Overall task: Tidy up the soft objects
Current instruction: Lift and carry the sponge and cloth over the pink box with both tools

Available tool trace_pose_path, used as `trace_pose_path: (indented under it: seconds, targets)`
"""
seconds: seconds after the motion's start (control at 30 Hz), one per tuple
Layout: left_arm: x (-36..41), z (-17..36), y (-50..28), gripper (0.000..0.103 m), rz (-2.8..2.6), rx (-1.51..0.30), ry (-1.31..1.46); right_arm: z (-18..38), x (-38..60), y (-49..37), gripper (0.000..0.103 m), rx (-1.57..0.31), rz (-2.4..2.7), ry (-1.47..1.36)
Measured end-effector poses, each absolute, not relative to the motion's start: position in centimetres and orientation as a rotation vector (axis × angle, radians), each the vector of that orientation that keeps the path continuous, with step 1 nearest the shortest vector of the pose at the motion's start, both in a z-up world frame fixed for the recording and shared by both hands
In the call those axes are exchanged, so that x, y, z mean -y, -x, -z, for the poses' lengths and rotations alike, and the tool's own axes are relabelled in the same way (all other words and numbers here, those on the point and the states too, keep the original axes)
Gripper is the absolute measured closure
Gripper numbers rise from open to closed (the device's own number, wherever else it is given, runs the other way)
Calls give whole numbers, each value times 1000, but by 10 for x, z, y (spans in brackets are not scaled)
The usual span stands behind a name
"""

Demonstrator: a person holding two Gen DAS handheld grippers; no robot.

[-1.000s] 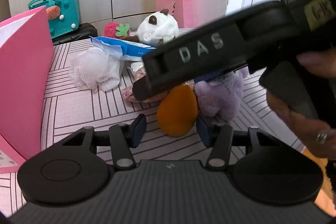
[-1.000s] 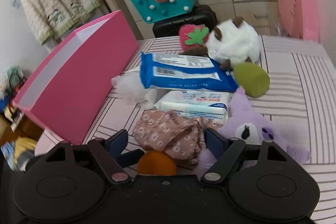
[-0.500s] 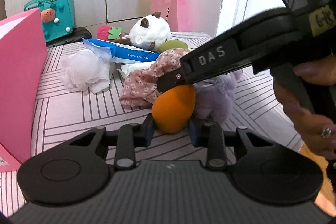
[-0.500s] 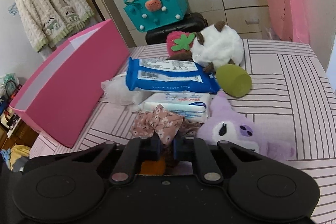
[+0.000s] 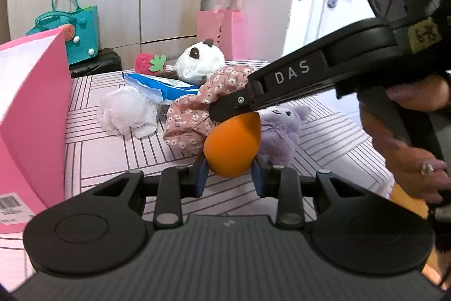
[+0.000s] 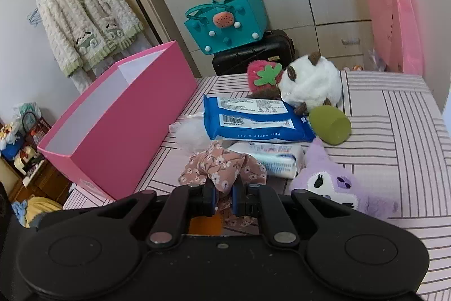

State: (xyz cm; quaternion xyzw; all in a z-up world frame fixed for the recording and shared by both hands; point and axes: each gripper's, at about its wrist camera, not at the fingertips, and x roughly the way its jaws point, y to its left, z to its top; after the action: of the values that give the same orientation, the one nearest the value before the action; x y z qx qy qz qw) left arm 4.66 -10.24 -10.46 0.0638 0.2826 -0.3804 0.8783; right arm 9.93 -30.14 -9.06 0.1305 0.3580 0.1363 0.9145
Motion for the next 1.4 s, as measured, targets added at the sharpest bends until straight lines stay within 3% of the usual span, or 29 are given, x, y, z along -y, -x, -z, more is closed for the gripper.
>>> trace_pose_path:
  seconds: [0.37,0.8,1.4]
  targets:
    - [73,92,-43,72,845,-640,-128,76,297,-92,90,-728,-270,-208]
    - [24,88,-50,72,831,-827,-198,67,273,-64,90,-804,-413,-165]
    - [-33,39,-58,72,782,-850,-261,21,204,-74,90,-855,-617,23]
